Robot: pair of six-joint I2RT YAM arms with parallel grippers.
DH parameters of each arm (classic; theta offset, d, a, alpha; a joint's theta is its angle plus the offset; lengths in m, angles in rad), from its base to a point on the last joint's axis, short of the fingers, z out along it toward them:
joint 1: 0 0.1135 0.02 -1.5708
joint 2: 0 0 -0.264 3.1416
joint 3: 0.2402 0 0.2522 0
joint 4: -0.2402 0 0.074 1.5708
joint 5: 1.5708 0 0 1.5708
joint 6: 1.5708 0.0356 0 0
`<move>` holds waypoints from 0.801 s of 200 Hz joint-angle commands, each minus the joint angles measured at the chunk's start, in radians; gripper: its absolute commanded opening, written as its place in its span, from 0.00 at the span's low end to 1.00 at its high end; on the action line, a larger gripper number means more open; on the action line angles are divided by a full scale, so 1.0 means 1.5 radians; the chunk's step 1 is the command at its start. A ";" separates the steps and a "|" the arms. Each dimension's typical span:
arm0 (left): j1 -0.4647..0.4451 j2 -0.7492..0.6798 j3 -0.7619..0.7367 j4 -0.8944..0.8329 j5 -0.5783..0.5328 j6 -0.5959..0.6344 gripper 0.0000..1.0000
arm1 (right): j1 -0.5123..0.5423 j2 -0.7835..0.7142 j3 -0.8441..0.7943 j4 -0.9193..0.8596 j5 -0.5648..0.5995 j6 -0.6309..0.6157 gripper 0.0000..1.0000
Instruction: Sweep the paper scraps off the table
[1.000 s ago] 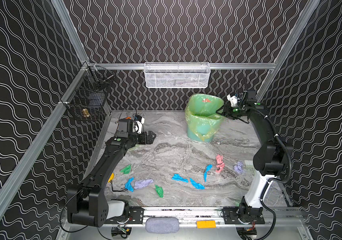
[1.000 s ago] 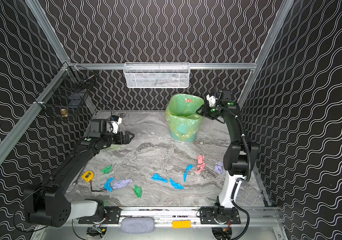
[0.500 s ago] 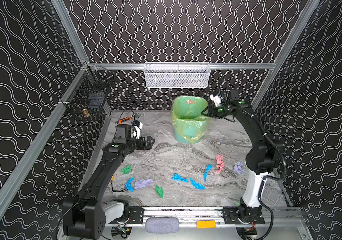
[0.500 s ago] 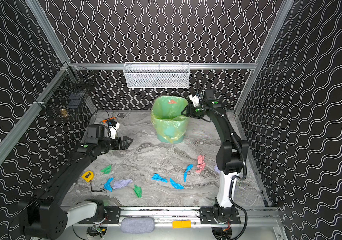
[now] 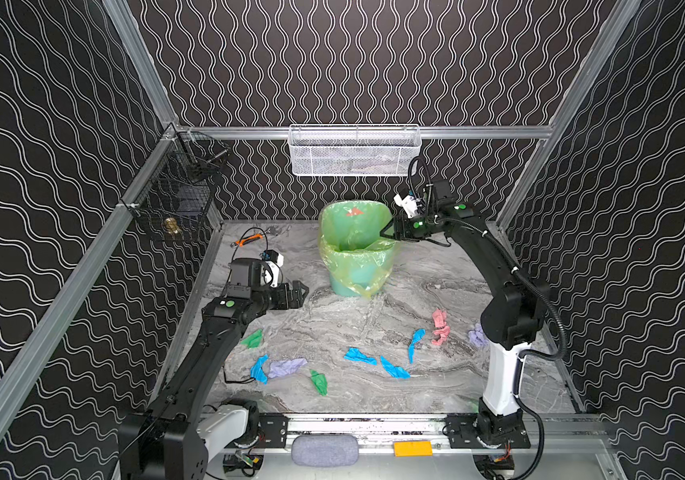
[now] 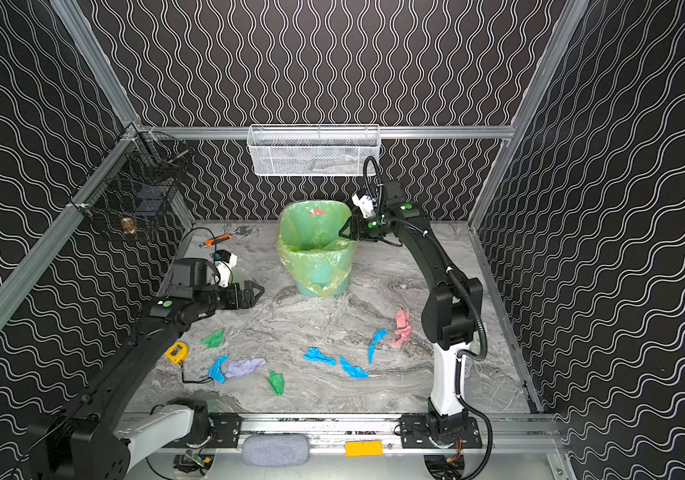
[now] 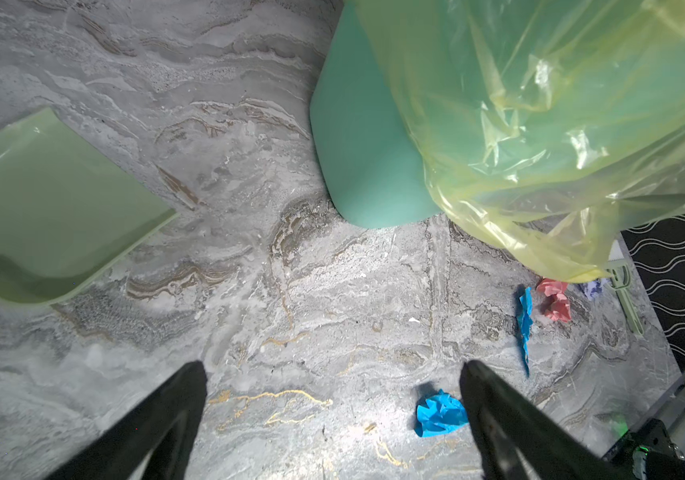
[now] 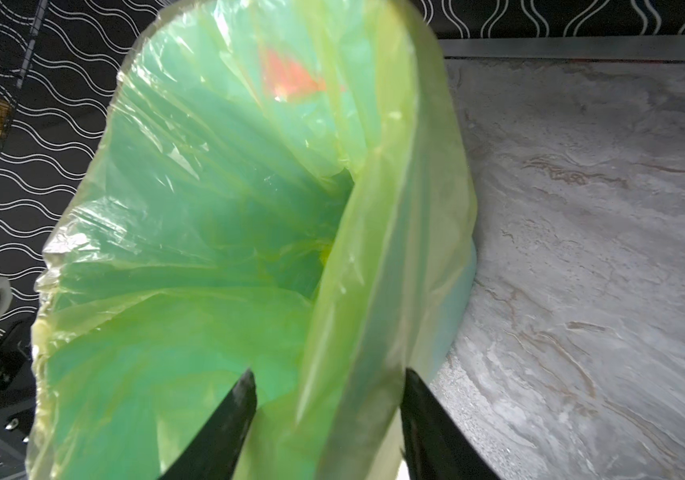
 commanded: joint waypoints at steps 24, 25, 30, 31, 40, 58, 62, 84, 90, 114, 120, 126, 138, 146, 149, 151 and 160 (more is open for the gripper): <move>-0.006 -0.017 -0.008 -0.009 -0.006 -0.006 0.99 | 0.027 0.020 0.029 -0.050 0.005 -0.024 0.56; -0.006 -0.017 -0.008 -0.010 -0.006 -0.006 0.99 | 0.028 0.020 0.028 -0.050 0.005 -0.024 0.56; -0.007 -0.020 -0.010 -0.012 -0.006 -0.007 0.99 | 0.031 0.019 0.028 -0.051 0.005 -0.025 0.56; -0.007 -0.021 -0.010 -0.012 -0.006 -0.007 0.99 | 0.032 0.019 0.028 -0.051 0.005 -0.025 0.56; -0.009 -0.029 -0.014 -0.015 -0.007 -0.008 0.99 | 0.038 0.019 0.028 -0.055 0.007 -0.027 0.56; -0.009 -0.046 -0.023 -0.024 -0.011 -0.010 0.99 | 0.048 0.017 0.025 -0.060 0.009 -0.030 0.56; -0.009 -0.050 -0.024 -0.027 -0.012 -0.010 0.99 | 0.050 0.017 0.024 -0.060 0.010 -0.030 0.56; -0.010 -0.068 -0.031 -0.044 -0.023 -0.011 0.99 | 0.056 0.014 0.024 -0.065 0.011 -0.032 0.56; -0.011 -0.072 -0.032 -0.046 -0.024 -0.011 0.99 | 0.057 0.012 0.025 -0.067 0.012 -0.032 0.58; -0.012 -0.084 -0.039 -0.052 -0.024 -0.018 0.99 | 0.057 0.002 0.028 -0.064 0.018 -0.023 0.68; -0.011 -0.087 -0.040 -0.053 -0.025 -0.021 0.99 | 0.055 -0.003 0.028 -0.063 0.025 -0.018 0.72; -0.012 -0.089 -0.041 -0.054 -0.026 -0.022 0.99 | 0.051 -0.009 0.030 -0.060 0.025 -0.013 0.74; -0.011 -0.090 -0.041 -0.056 -0.028 -0.021 0.99 | 0.038 -0.024 0.031 -0.054 0.023 0.003 0.82; -0.012 -0.089 -0.041 -0.058 -0.030 -0.019 0.99 | 0.030 -0.035 0.029 -0.050 0.017 0.009 0.85; -0.012 -0.089 -0.040 -0.058 -0.030 -0.018 0.99 | 0.027 -0.039 0.029 -0.049 0.016 0.010 0.87; -0.012 -0.088 -0.040 -0.058 -0.030 -0.017 0.99 | 0.025 -0.042 0.029 -0.049 0.013 0.011 0.87; -0.011 -0.086 -0.038 -0.059 -0.031 -0.015 0.99 | 0.017 -0.052 0.032 -0.050 0.005 0.012 0.92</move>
